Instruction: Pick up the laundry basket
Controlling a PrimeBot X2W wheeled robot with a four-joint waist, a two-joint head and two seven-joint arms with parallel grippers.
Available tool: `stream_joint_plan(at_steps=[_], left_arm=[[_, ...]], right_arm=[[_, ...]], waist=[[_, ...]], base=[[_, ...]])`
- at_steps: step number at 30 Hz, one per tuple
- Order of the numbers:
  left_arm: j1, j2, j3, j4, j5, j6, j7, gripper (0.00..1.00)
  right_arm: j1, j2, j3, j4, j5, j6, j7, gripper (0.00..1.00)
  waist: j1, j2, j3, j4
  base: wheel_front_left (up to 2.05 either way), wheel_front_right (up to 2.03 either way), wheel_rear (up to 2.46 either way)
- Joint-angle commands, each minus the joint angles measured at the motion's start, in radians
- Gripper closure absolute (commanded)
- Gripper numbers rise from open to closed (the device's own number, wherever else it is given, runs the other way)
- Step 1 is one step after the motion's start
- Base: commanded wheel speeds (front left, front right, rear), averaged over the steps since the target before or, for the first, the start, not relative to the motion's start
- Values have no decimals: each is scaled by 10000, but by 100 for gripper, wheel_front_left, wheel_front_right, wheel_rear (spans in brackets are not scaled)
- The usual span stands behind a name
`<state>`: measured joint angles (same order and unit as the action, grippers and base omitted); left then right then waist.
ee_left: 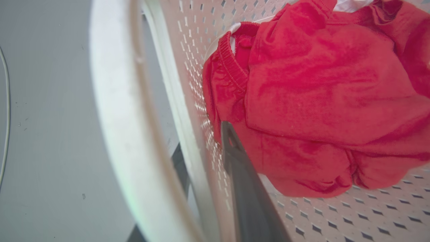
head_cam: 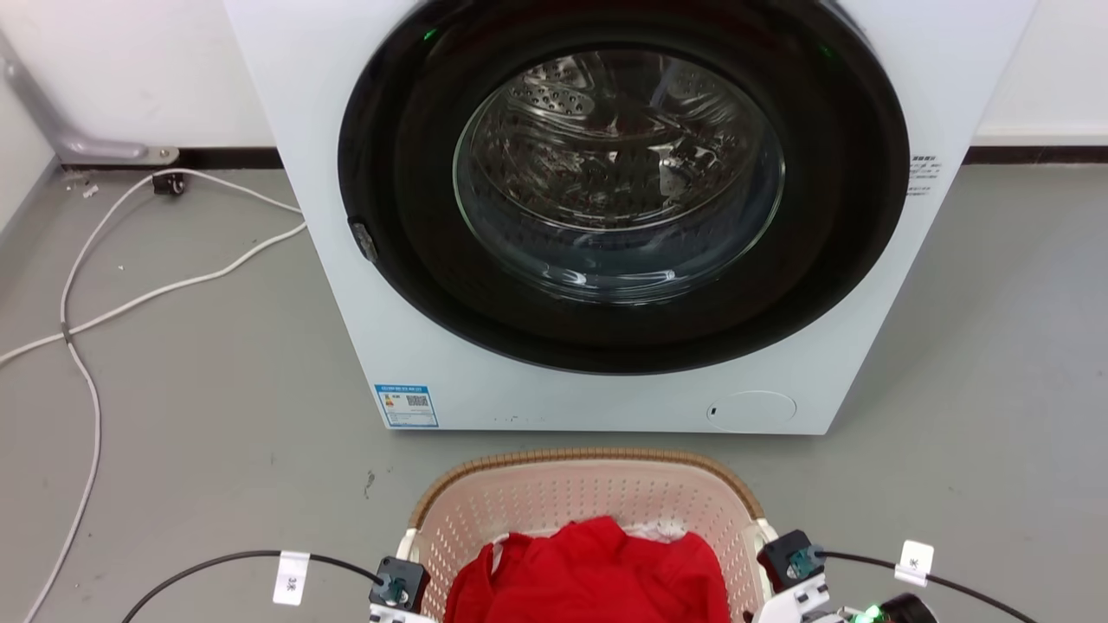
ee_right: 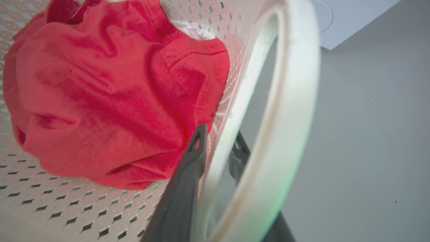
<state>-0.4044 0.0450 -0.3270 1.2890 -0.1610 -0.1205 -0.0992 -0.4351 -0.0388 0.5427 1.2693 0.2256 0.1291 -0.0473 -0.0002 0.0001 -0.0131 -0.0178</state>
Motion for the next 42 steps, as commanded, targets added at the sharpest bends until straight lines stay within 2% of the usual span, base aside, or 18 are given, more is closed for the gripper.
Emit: stream_joint_plan(at_steps=[1,42], left_arm=[[91,218,-74,-21,51,-30,-29,100],[285,296,-613,-24,-512,0,-11,100]], right_arm=[[181,-208,147,65,40,28,-6,100],[378,-318,1110,213,1029,30,-21,100]], waist=[[2,-1,-73,-26],[2,-1,-180,-182]], base=[[0,0,0],[0,0,0]])
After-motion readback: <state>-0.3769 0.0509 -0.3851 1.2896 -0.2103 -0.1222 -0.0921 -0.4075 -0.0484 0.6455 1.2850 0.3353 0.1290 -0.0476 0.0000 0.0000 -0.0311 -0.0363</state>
